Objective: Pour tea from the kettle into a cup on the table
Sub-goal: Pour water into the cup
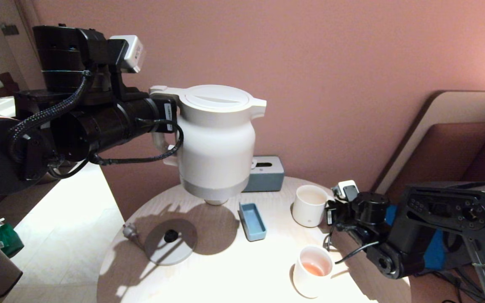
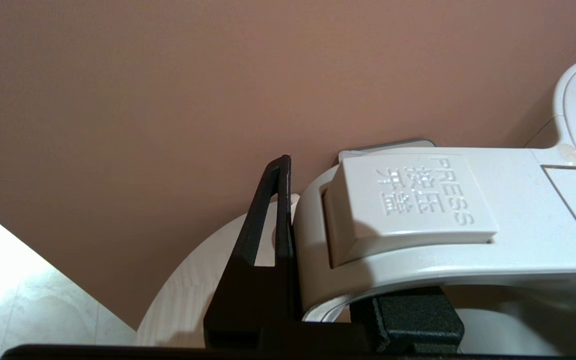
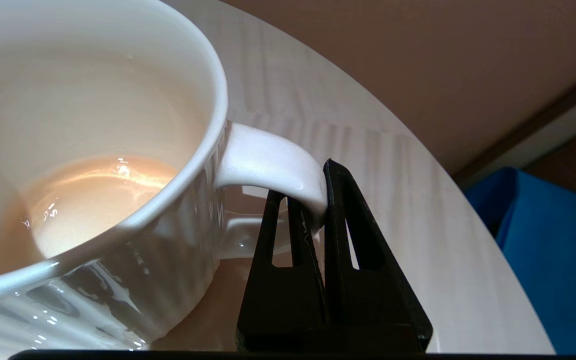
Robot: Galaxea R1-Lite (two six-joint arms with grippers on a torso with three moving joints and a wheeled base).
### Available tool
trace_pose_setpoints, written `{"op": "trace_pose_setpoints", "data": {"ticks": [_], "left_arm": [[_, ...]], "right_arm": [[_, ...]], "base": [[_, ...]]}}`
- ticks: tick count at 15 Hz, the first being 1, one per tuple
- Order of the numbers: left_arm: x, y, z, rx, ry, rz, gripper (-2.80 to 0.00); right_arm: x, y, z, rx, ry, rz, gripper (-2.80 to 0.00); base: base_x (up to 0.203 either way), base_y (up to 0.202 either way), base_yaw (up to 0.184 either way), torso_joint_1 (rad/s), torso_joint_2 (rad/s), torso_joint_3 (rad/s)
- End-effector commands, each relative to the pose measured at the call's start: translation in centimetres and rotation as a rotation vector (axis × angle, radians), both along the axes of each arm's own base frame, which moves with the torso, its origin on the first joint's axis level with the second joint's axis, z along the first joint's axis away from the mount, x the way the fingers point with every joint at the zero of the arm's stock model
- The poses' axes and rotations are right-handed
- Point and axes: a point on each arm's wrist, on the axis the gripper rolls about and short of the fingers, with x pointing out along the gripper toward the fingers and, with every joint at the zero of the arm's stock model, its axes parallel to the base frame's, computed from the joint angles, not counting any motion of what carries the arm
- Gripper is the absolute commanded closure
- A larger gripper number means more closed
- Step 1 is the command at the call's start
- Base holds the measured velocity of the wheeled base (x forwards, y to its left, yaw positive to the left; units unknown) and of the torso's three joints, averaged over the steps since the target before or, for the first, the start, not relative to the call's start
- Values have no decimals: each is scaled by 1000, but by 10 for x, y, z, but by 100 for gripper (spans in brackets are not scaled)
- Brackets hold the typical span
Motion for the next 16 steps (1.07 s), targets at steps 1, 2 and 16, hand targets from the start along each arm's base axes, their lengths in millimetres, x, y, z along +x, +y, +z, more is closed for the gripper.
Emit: {"op": "trace_pose_setpoints", "data": {"ticks": [1,2,16], "left_arm": [[1,0,-1,1,3,1,0],[2,-1,-2,2,7,1,0],[8,-4,-18,29,48,0,0]], "right_arm": [[-6,0,1,0,-6,4,0],[-9,0,3,1,-11,14,0],[-40,33,9,7,-8,119,0]], "base": [[0,0,0,0,0,0],[0,0,0,0,0,0],[0,0,0,0,0,0]]}}
